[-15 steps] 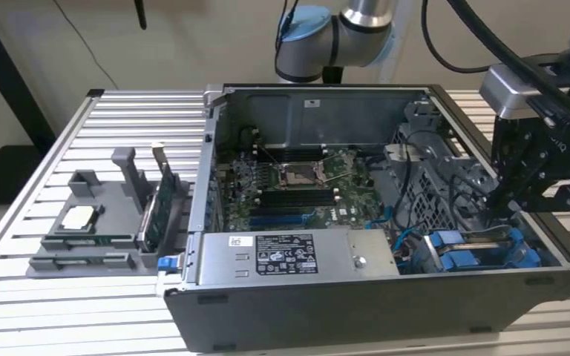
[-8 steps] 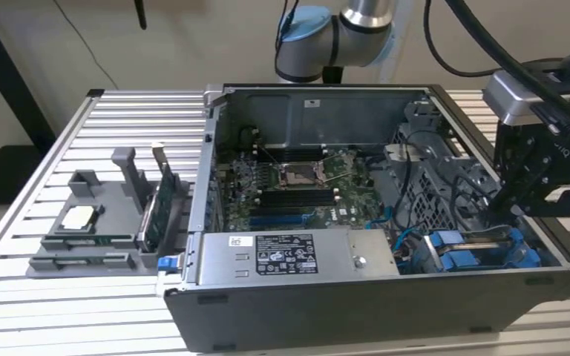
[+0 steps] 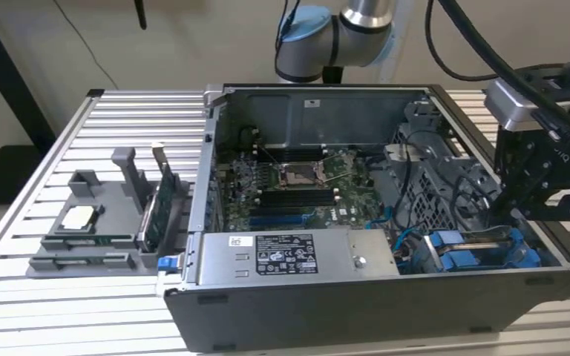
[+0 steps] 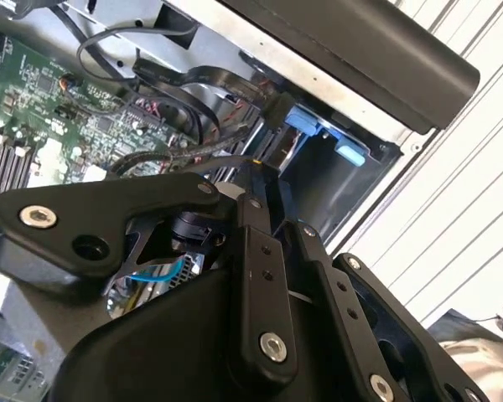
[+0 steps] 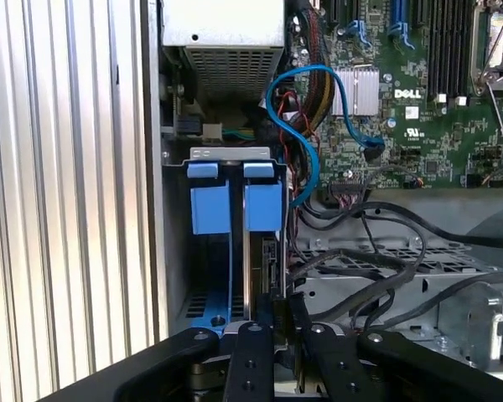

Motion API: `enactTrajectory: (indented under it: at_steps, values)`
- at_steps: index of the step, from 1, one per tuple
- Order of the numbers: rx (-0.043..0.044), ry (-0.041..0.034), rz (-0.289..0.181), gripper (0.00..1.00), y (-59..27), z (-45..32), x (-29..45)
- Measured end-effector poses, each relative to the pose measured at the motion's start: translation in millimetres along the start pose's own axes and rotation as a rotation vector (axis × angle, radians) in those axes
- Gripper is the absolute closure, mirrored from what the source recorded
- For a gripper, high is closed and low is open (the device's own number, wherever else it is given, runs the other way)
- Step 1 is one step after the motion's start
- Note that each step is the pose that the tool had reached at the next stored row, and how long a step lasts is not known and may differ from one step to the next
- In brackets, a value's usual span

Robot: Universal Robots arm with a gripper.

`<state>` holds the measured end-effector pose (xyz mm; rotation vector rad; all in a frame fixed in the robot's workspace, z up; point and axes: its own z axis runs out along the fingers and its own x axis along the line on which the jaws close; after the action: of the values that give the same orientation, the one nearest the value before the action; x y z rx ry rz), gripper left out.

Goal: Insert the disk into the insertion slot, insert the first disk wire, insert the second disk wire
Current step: 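Insert the first disk wire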

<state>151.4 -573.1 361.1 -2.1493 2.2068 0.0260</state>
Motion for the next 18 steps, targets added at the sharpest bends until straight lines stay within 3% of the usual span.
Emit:
enactTrajectory:
  at_steps: [6,18]
  values:
    - [-0.0014,-0.0003,0.000,0.81,-2.5,10.0,0.5]
    - [-0.0015,-0.0016,0.000,0.81,-3.6,17.8,0.9]
